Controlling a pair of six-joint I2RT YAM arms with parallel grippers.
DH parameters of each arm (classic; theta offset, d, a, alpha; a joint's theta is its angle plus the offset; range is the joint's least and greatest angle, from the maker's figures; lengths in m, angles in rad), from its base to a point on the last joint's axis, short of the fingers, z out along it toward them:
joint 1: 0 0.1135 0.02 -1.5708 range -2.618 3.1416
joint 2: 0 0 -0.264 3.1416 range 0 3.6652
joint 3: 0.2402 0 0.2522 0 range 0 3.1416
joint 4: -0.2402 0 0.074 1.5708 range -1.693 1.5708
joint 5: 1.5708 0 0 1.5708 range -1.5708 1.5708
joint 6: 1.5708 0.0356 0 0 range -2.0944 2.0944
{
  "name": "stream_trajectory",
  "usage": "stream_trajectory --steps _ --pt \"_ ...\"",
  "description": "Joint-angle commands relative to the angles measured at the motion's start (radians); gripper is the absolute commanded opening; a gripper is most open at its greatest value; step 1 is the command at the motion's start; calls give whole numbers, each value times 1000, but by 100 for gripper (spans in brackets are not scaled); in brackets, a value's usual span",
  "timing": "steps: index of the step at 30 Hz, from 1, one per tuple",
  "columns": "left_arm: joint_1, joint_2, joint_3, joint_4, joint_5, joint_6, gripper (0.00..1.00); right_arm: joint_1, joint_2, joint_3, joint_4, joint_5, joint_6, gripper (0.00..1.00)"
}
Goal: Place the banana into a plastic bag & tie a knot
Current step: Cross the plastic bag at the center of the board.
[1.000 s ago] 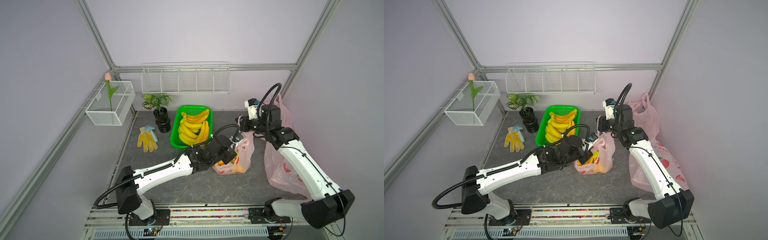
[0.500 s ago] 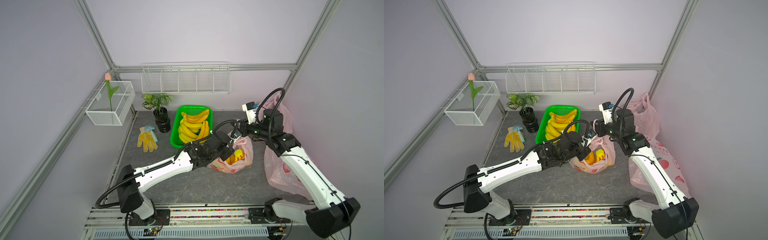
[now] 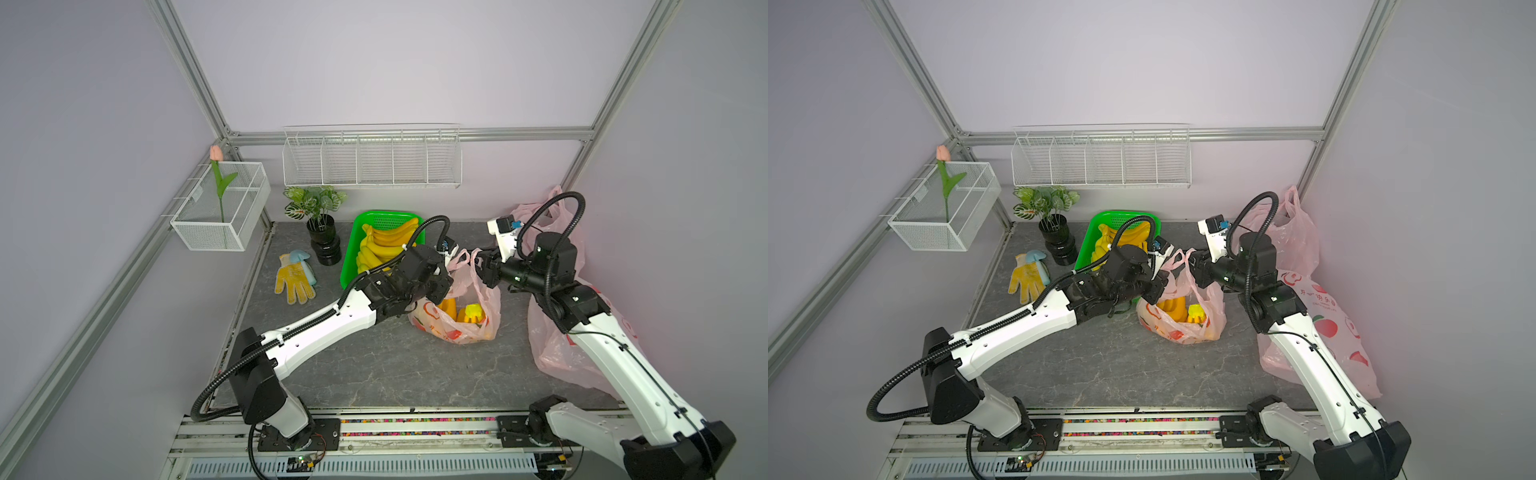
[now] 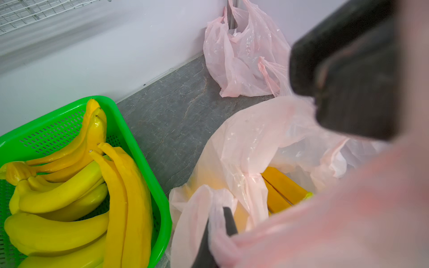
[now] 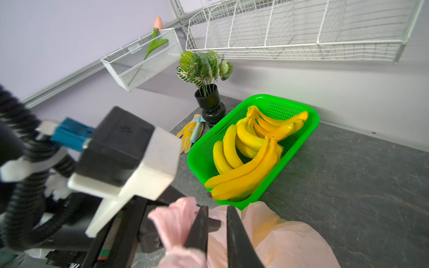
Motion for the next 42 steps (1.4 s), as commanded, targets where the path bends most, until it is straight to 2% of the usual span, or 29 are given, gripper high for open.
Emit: stream_trajectory --steps 1,8,13,20,28,31,33,42 --pt "7 17 54 -24 14 -48 0 32 -26 -18 37 -39 -48 19" --pt "50 7 48 -18 18 -125 0 59 -53 -47 -8 20 -89 22" --pt "72 -11 0 23 18 -155 0 58 -58 -33 -70 149 -102 37" --pt "98 -3 3 -6 -19 -190 0 62 -65 40 -266 238 -115 44" --pt "148 -2 17 -14 -18 -204 0 61 -129 37 -436 330 -106 72" --pt "164 5 21 -18 -18 -208 0 62 -145 41 -458 343 -113 100" --pt "173 9 22 -21 -19 -210 0 62 -154 55 -474 344 -123 94" --pt "193 25 36 -29 -21 -207 0 58 -213 75 -523 379 -172 95"
